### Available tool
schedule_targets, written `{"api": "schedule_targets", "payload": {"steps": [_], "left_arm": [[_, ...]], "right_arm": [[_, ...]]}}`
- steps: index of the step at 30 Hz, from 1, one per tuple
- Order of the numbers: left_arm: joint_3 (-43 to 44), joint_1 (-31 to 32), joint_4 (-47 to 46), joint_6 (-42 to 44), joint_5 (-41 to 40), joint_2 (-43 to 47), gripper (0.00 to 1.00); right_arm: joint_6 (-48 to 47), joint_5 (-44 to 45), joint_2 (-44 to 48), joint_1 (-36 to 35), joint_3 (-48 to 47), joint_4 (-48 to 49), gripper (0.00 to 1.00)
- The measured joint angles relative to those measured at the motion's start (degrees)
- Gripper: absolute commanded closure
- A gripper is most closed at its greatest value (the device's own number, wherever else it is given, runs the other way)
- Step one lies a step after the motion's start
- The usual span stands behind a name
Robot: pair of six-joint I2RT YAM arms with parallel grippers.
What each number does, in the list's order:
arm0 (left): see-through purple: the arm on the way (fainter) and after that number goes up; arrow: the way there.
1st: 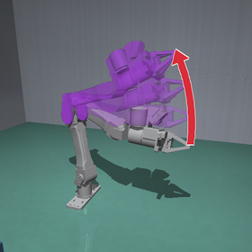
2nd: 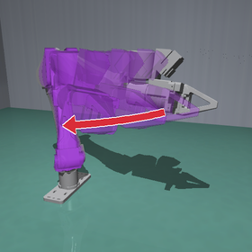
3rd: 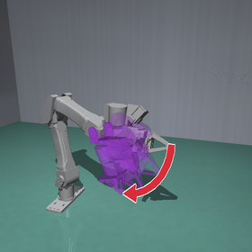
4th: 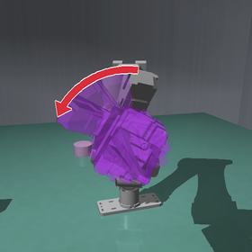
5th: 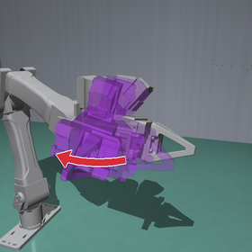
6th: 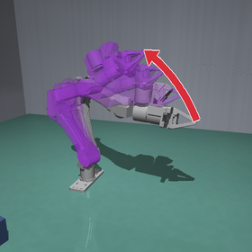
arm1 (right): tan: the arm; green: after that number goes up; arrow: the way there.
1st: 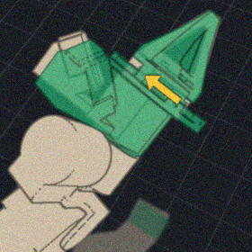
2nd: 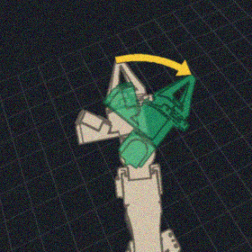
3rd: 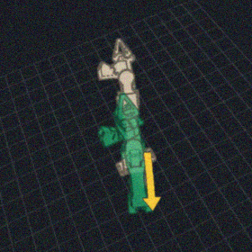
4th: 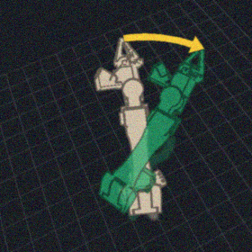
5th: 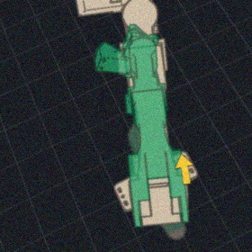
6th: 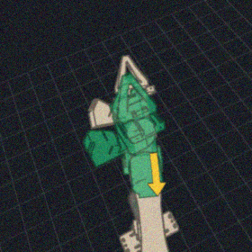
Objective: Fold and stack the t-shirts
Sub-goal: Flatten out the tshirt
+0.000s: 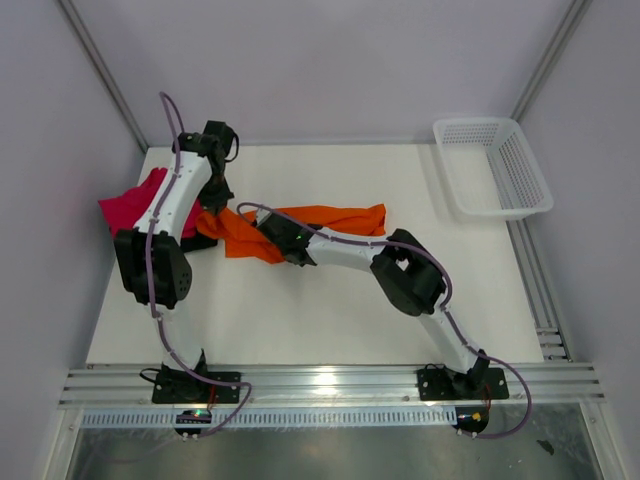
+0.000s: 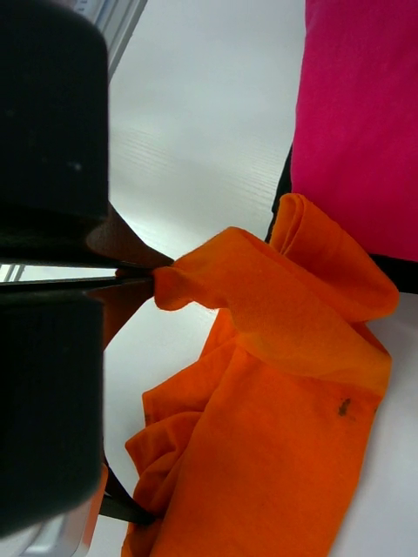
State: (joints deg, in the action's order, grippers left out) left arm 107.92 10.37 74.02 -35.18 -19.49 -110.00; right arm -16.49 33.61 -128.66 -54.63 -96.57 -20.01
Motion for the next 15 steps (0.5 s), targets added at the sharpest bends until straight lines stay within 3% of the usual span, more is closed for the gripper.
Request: {"api": "schedule_targets", "payload": {"steps": [12, 15], "left_arm": [[0.00, 0.00, -0.04, 1.05, 0.09, 0.00, 1.00], [-0.11, 0.00, -0.04, 1.22, 0.00, 0.00, 1.00]], "right_arm": [[0.35, -0.31, -0.09, 0.00, 0.00, -0.85, 0.59], [0.44, -0.22, -0.66, 0.17, -0.72, -1.29, 0.84]]}}
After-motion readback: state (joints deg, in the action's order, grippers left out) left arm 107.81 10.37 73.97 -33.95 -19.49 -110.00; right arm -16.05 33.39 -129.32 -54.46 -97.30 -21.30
